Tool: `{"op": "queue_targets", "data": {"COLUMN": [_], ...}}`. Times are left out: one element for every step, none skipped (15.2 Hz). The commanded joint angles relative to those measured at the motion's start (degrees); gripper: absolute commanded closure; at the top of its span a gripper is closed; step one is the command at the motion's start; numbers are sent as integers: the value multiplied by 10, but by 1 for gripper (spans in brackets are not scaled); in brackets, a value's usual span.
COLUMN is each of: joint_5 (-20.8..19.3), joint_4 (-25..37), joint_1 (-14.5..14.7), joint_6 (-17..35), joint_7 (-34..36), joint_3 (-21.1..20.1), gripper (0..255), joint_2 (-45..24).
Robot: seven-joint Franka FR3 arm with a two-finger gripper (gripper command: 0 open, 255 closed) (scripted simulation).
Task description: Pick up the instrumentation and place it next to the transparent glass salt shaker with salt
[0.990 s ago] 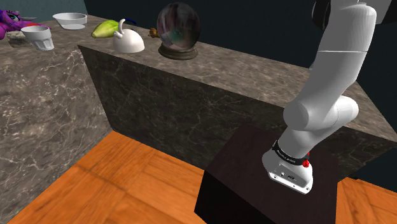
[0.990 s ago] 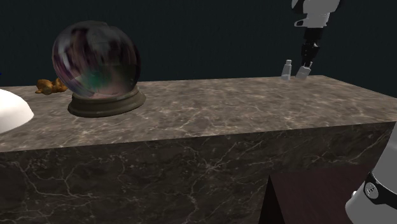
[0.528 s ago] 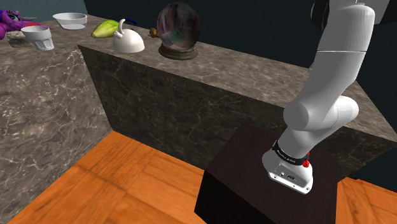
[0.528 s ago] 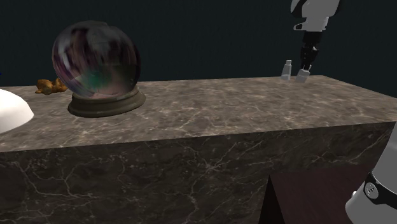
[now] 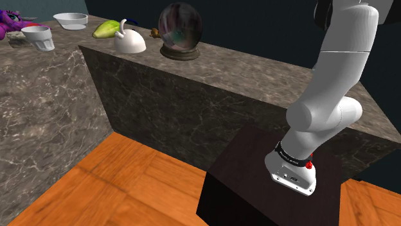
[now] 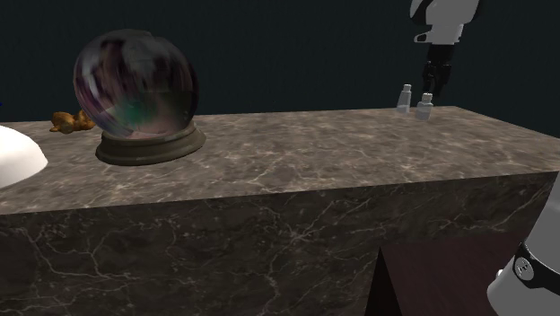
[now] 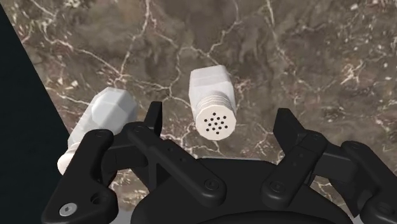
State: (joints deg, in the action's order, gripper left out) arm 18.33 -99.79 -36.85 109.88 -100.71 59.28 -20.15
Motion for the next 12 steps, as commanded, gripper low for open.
{"op": "queue_targets", "data": {"joint_5": [0,-6,-11,-16,-18,-18,-18,-18,-18,-18,-18,-18], "joint_4": [0,14,29,45,58,58,58,58,58,58,58,58], "joint_1": [0,1,2,2,1,1,1,1,1,1,1,1], "joint_6": [0,-17,-34,-51,-66,-66,-66,-66,-66,-66,-66,-66], "joint_7": [0,4,8,11,13,13,13,13,13,13,13,13], "joint_3": [0,4,7,9,11,10,11,11,10,10,10,10], "gripper": [0,0,0,0,0,0,0,0,0,0,0,0], "joint_2": [0,5,10,14,16,16,16,16,16,16,16,16]}}
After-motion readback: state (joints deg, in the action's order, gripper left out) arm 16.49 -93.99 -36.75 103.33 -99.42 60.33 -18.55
